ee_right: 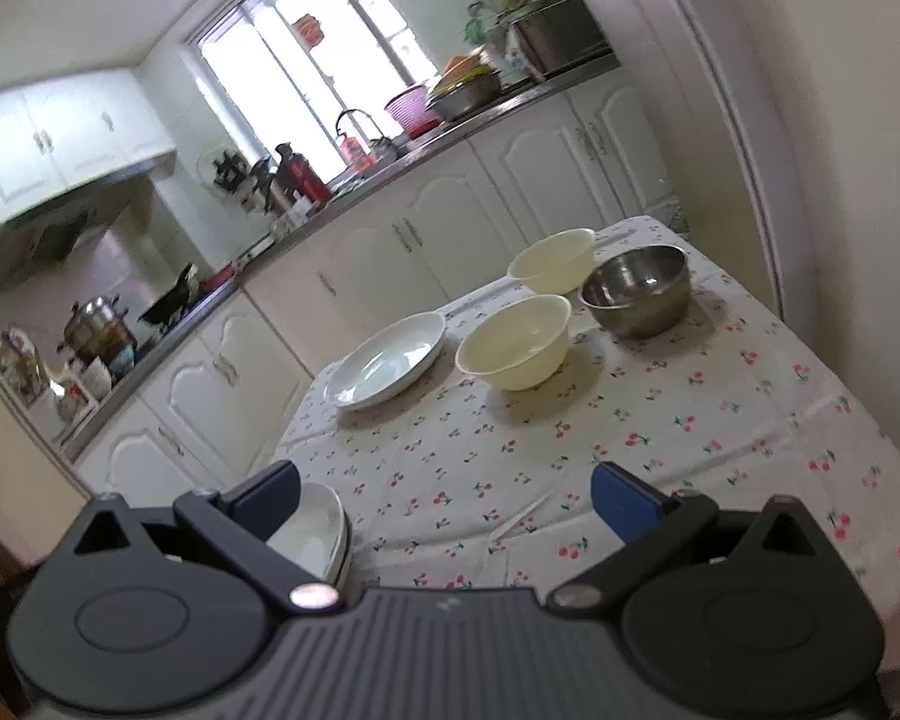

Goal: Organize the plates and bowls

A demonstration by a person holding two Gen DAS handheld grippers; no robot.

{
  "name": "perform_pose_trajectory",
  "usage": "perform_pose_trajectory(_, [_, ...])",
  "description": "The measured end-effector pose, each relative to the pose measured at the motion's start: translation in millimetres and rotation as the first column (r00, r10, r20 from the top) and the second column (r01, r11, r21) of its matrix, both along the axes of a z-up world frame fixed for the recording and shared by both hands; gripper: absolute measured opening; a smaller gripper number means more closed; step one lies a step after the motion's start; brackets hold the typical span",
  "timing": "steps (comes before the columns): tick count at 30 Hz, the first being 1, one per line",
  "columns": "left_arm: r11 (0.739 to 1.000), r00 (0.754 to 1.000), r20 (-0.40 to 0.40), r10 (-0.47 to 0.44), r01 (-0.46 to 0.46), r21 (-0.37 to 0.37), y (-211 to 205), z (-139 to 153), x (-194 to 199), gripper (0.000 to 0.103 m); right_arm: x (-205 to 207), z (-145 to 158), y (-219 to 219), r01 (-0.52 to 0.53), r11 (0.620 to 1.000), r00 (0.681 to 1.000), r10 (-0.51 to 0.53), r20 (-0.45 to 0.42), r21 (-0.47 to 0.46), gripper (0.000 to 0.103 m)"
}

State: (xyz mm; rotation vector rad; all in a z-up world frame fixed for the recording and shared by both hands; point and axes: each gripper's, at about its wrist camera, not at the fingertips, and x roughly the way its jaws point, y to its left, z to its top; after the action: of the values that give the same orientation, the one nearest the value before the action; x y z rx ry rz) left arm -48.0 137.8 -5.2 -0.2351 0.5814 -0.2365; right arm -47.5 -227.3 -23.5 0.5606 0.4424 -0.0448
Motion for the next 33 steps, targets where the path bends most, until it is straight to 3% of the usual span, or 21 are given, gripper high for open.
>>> perform_pose_trajectory(5, [0.999,0.999,-0.005,-0.033,0.033,0.017,-26,8,44,0.103,44,16,3,-0.09,0.995,0.996,0.091,0.024,-0.037,0.102])
perform_pose_trajectory(9, [1.0,0.999,-0.046,-0.024,0.024,0.001,-44,8,99,0.103,102,23,1,-0.143,0.99,0.988,0.142,0.052,0.003,0.102])
perform_pose_trajectory(12, [0.999,0.998,-0.059,-0.019,0.017,-0.028,-54,9,136,0.103,150,25,-1,-0.163,0.986,0.987,0.162,0.02,0.036,0.102])
perform_pose_trajectory(15, [0.999,0.997,-0.072,0.007,-0.011,-0.047,-63,6,170,0.103,194,28,-1,-0.194,0.981,0.981,0.193,0.031,0.026,0.102])
perform_pose_trajectory(19, [0.998,0.993,-0.106,0.041,-0.045,-0.035,-76,-6,211,0.093,246,20,-5,-0.206,0.978,0.978,0.206,0.017,0.026,0.099])
perform_pose_trajectory(24, [0.997,0.981,-0.183,0.071,-0.077,-0.023,-82,-29,255,0.076,303,-5,-6,-0.226,0.974,0.971,0.227,-0.076,0.032,0.087])
perform_pose_trajectory(29, [0.996,0.963,-0.254,0.09,-0.093,-0.001,-83,-54,293,0.06,338,-29,-12,-0.217,0.973,0.963,0.226,-0.144,0.075,0.085])
perform_pose_trajectory(33, [0.997,0.956,-0.283,0.08,-0.082,0.006,-83,-66,308,0.054,355,-34,-15,-0.202,0.977,0.962,0.21,-0.173,0.062,0.085])
